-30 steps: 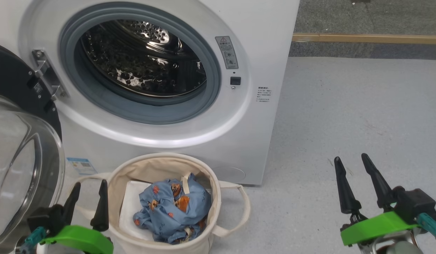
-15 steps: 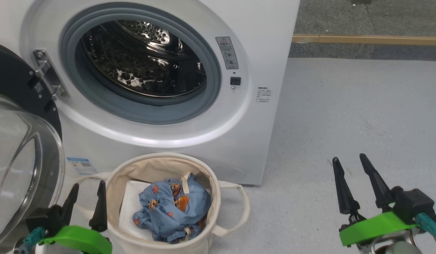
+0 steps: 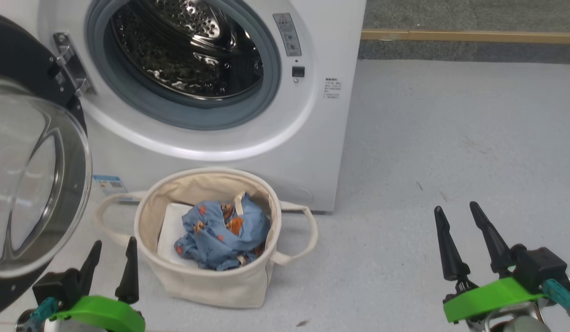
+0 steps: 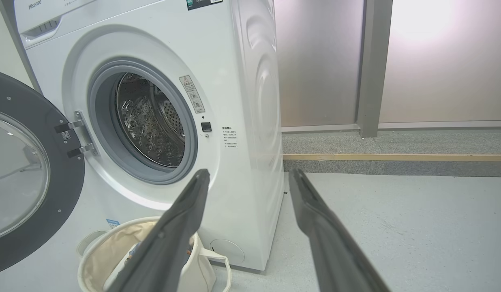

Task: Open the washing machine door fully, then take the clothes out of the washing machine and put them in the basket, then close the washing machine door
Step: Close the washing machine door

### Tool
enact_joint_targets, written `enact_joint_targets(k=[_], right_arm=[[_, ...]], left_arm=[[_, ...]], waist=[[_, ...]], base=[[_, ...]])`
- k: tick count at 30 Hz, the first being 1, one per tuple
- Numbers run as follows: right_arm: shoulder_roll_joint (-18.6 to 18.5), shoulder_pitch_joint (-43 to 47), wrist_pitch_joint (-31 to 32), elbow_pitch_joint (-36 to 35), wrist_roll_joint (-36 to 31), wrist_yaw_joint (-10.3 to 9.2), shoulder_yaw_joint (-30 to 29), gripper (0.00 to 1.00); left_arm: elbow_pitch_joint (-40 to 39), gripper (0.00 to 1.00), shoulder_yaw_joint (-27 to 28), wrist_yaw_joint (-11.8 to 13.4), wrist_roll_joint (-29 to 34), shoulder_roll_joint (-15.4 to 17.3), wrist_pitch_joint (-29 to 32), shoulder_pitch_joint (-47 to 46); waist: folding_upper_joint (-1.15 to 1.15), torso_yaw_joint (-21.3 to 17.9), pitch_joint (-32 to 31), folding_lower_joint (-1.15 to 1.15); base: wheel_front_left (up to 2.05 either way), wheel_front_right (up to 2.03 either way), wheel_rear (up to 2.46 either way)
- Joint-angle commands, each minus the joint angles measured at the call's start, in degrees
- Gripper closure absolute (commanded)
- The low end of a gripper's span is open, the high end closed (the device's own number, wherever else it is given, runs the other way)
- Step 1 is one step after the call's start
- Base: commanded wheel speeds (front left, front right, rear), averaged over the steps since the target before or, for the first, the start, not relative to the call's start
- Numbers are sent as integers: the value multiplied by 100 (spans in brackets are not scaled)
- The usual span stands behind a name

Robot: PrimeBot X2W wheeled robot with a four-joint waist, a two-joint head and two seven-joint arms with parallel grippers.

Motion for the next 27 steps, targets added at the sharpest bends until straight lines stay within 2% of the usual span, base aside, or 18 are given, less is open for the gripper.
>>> enact_joint_targets(k=[1, 7, 21, 27], right_arm=[[-58, -97, -70, -176, -36, 2, 119, 0], [-54, -91, -70, -173, -35, 2, 126, 0], [-27, -95, -70, -172, -34, 2, 186, 0], [2, -68, -70, -163, -26, 2, 182, 0]], left_arm=[[-166, 0, 195, 42, -11, 206, -80, -180], [-181, 0, 189, 83, -6, 228, -107, -152], [-262, 0, 323, 248, -114, 246, -164, 9], [-365, 0, 358, 380, -93, 281, -171, 83]], waist=[[0, -4, 0, 0], [0, 0, -5, 0], [0, 54, -51, 0], [0, 281, -80, 0]], base=[[-110, 110, 0], [-62, 62, 0], [-1, 1, 0], [0, 0, 0]])
